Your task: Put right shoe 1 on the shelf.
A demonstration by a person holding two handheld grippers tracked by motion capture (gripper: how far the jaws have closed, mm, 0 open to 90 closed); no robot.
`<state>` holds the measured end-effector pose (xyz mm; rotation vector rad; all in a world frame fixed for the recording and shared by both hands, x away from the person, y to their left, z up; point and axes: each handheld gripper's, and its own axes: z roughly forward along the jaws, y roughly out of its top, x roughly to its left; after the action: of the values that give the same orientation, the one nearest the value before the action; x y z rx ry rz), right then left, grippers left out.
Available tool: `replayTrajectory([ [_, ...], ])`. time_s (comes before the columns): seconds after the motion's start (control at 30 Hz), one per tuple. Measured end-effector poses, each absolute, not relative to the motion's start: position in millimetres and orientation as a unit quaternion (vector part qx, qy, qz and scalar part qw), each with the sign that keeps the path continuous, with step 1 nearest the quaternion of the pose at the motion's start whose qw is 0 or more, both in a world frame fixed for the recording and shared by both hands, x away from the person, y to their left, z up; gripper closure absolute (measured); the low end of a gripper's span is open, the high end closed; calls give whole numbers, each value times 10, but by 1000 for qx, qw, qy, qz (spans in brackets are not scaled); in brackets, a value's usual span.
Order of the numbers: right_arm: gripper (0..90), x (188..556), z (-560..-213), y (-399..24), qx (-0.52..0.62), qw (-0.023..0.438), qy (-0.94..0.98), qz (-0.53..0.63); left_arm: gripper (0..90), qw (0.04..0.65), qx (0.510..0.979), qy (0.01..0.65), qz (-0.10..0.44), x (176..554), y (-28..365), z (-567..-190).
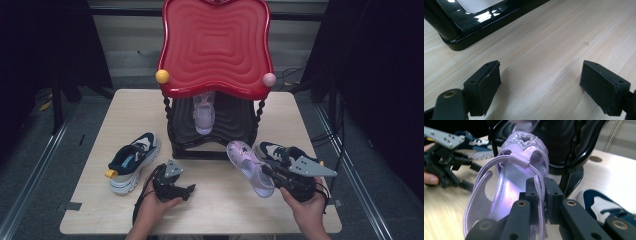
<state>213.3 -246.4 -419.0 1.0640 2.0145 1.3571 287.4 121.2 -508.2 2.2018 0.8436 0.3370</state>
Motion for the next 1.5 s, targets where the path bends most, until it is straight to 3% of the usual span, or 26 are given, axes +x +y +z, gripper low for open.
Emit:
replayTrajectory([
  [0.73, 824, 2372, -4088, -2122, 437, 314, 676, 504, 160, 370, 859, 328, 132, 2876, 1215, -5081],
  [1.2, 824, 2598, -3997, -1723, 446, 393, 648, 476, 160, 371, 859, 329, 131, 2875, 1213, -5082],
  [1.5, 824, 2774, -3976, -1620, 462, 411, 634, 464, 160, 371, 859, 329, 132, 2874, 1212, -5082],
])
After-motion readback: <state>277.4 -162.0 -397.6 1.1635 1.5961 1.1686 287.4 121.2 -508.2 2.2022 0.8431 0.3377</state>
